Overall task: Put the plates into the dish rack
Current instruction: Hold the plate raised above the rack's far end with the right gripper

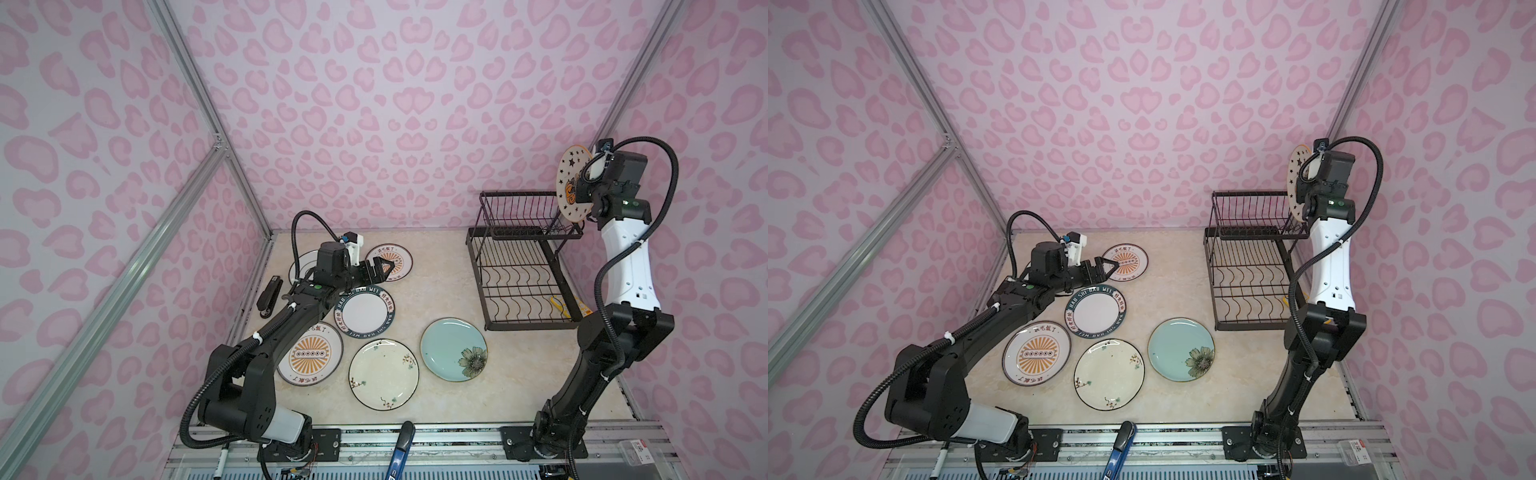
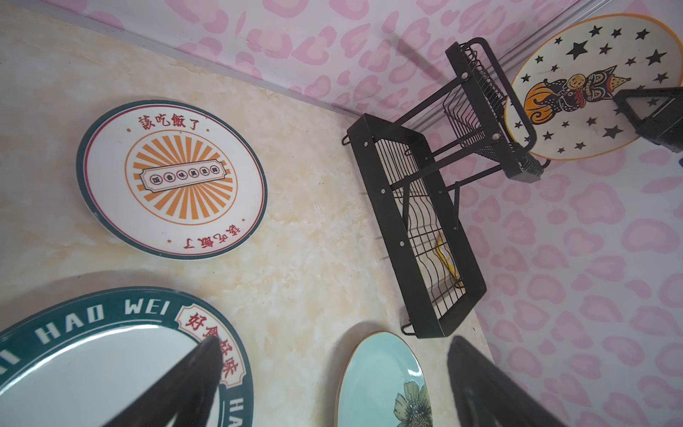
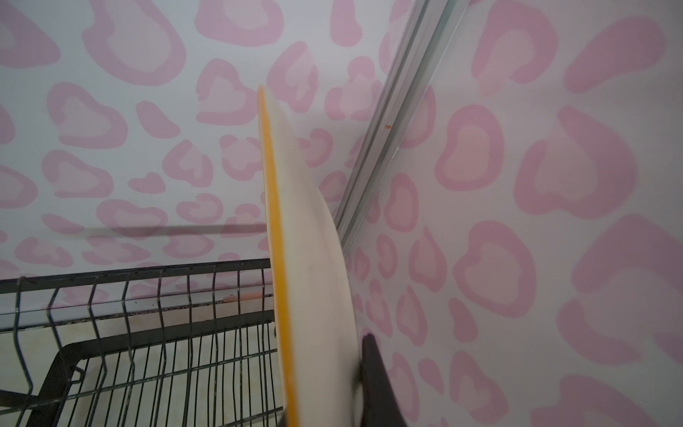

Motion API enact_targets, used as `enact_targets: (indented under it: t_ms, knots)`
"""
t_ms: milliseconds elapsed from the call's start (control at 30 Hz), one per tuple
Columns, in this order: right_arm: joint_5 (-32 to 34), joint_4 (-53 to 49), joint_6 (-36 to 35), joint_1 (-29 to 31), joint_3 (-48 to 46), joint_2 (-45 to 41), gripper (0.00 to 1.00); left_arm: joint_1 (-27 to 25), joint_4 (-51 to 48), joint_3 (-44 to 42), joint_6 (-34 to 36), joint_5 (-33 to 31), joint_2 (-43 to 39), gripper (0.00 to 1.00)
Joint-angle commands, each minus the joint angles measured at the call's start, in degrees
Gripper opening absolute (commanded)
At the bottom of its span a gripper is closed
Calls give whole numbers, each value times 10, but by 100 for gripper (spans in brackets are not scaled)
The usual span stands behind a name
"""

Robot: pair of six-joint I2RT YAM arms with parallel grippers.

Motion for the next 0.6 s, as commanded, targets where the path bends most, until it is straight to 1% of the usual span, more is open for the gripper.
enact_targets:
  t_ms: [0,333,567]
  knots:
    - [-6,58,-5,1,10,4,0,0,8,8,6,2,3,97]
    - [-14,58,-21,4,0,0,0,0,8,12,7,2,7,97]
    - [4,76,-32,8,-41,-23,0,0,13,13,6,4,9,97]
